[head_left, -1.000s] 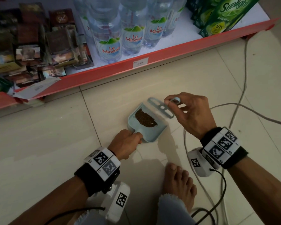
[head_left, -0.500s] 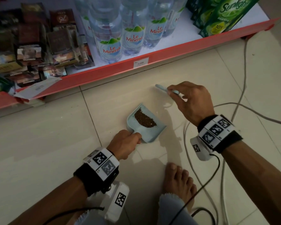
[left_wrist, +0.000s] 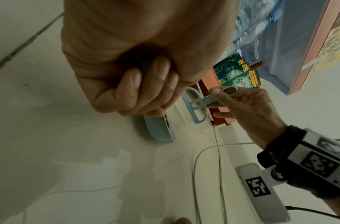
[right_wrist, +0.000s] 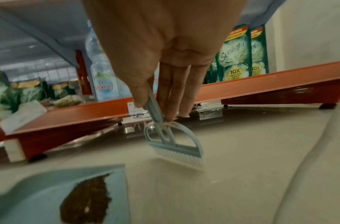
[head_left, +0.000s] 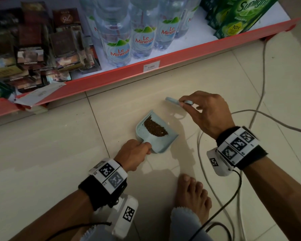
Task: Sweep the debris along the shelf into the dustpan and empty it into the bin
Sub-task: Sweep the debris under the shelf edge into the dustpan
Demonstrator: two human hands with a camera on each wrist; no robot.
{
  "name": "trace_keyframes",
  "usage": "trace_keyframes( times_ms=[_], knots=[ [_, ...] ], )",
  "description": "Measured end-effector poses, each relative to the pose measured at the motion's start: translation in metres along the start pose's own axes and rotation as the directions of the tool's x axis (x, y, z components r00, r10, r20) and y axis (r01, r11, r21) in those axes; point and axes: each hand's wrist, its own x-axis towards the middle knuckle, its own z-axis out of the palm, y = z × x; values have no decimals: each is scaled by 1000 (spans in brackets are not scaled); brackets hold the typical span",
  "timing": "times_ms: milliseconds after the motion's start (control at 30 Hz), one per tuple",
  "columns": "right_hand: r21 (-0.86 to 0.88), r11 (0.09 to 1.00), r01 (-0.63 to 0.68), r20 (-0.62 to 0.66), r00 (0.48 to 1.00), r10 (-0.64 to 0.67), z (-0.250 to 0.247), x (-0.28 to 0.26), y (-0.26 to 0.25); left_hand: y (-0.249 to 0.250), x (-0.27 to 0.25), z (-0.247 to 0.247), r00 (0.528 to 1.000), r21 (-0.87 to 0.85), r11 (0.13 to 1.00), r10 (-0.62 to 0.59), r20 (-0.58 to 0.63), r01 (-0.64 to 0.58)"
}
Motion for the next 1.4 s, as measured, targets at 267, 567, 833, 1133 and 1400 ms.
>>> trace_keyframes(
  times_ms=[267, 567, 833, 1133, 1400],
  knots=[
    [192, 981, 15, -1, 1000, -15, 3, -8, -11, -3, 1, 0, 1000, -13, 1000, -3, -10, 3],
    [276, 961, -20, 70, 998, 1, 7, -18, -17, -5, 1, -1, 1000, 6, 1000, 1, -13, -1],
    [54, 998, 15, 56, 998, -18, 12, -21, -13, -6, 0, -1, 1000, 10, 1000, 4, -15, -4],
    [31, 999, -38, -37, 999, 39, 10, -17, -17, -7, -1, -2, 1000, 21, 1000, 1, -14, -1],
    [203, 978, -35, -95, 994, 56, 6, -11, -16, -7, -3, -3, 1000, 20, 1000, 3, -11, -3]
  ],
)
